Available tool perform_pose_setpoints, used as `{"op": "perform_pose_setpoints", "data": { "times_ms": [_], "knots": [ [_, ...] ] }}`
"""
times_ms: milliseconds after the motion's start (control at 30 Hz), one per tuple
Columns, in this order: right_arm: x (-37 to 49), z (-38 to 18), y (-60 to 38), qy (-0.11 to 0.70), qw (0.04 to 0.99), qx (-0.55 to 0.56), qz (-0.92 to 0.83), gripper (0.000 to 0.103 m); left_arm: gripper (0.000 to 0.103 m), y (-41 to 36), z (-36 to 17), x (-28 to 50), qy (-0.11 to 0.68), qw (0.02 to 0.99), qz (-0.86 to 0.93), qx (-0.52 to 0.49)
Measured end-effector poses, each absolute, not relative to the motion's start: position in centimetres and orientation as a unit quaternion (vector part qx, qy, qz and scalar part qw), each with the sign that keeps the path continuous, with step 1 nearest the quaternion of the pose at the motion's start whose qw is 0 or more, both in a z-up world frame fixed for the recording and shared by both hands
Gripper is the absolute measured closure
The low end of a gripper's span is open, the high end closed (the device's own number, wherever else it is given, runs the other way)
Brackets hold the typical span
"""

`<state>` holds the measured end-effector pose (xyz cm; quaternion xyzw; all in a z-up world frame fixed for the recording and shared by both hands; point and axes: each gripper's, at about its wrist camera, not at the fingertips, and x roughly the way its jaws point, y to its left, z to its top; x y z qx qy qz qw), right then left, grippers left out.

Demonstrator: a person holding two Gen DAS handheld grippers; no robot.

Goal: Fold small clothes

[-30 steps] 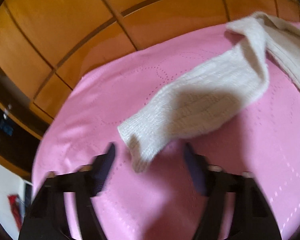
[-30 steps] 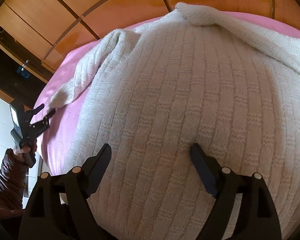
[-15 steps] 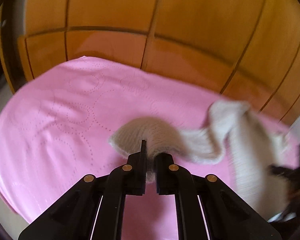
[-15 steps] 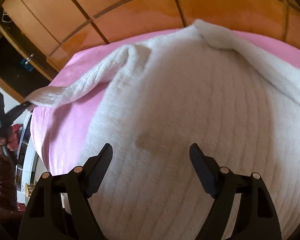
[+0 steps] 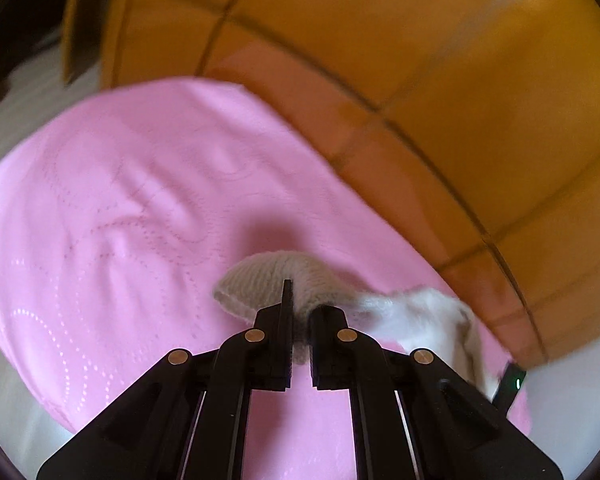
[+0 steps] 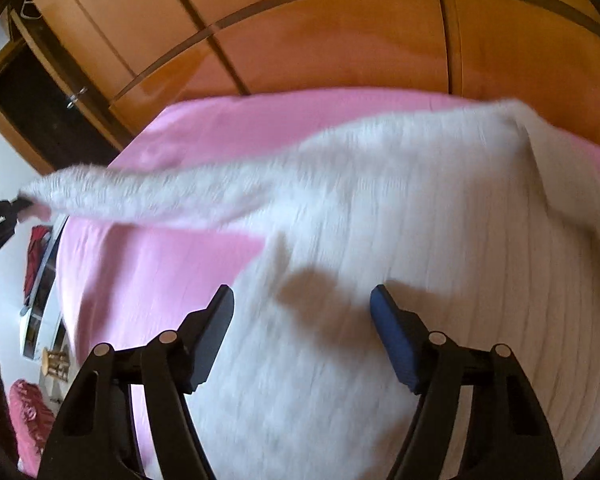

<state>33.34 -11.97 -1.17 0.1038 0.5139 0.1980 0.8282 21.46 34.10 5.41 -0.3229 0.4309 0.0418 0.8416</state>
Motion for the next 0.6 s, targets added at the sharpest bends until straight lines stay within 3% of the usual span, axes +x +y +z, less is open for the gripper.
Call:
{"op": "perform_pose_setpoints", "data": {
  "times_ms": [167,300,333,400,467,567,600],
  "knots": [
    [37.7,-0.7,-12.7,0.501,0.843,0.101,0.167,0.033,0.097,38.1,2.1,26.6,0.449,0.811,0.108,-0.36],
    [41.3,-1.1,-12.2,0.503,0.849,0.06,0.149,0.033,0.097,37.6,-0.1,27.3,0.471,0.808,0.124,-0.333],
    [41.9,-1.3,-11.8,0.504,0.85,0.047,0.149,0.033,0.093,37.4,-0.8,26.9,0.475,0.807,0.127,-0.326],
    [43.7,-1.9,-10.5,0.505,0.85,0.003,0.149,0.031,0.063,37.4,-1.7,26.3,0.479,0.807,0.135,-0.316],
    [45.1,-2.7,-9.5,0.512,0.844,-0.017,0.157,0.022,0.058,37.5,-2.7,25.4,0.481,0.812,0.157,-0.291],
    [47.3,-4.4,-8.0,0.532,0.827,-0.049,0.175,0.016,0.058,37.9,-4.0,24.2,0.477,0.818,0.15,-0.283],
    [47.6,-4.9,-7.9,0.54,0.82,-0.05,0.182,0.014,0.053,38.1,-4.3,23.7,0.47,0.821,0.141,-0.292]
  ]
}}
